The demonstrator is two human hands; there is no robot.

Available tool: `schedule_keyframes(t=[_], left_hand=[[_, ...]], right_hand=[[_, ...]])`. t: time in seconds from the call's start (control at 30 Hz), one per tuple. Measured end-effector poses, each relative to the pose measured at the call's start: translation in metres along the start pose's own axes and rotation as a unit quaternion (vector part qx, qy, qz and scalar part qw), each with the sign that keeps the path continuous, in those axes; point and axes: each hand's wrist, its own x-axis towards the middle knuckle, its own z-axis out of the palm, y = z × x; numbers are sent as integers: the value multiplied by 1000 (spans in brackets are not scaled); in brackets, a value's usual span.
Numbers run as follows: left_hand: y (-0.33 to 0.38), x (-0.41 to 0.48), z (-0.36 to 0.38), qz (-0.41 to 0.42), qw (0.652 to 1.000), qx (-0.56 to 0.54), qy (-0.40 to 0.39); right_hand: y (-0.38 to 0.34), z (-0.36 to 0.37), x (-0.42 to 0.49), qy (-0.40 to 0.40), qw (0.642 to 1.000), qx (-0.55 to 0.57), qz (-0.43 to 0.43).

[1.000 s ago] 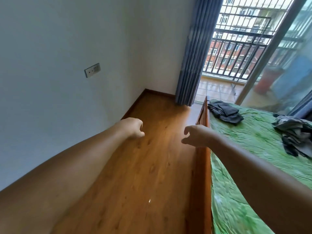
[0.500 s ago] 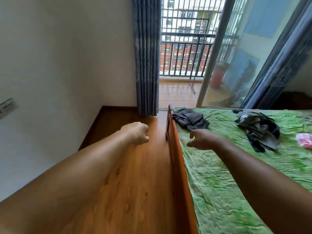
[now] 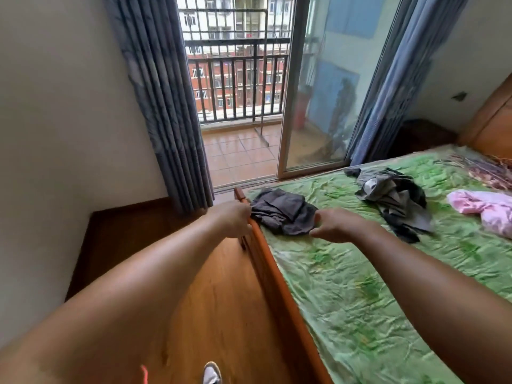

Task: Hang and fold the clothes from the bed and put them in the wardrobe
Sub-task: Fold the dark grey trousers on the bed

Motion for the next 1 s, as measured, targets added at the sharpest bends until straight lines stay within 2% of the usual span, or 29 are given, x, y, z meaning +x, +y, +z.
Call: schedule_keyframes(t=[0.17,0.33,0.47,0.67,1.0], left_hand=[[-54,97,-9,57,997,17,-58],[-73,190,-7,109,989,25,-93],[-71,266,10,135,985,49,-100],[-57,368,54,139,974,72,-163],[-36,482,121,200,951,73,-224]], right_hand=[[-17,-15,80,-18,998,25,60],[-6,-25,143,-36,991,56,114],[22,-20,198,-52,985,75,147],[75,-6,284,-88,975,92,182],[121,17,380,-130,959,119,222]])
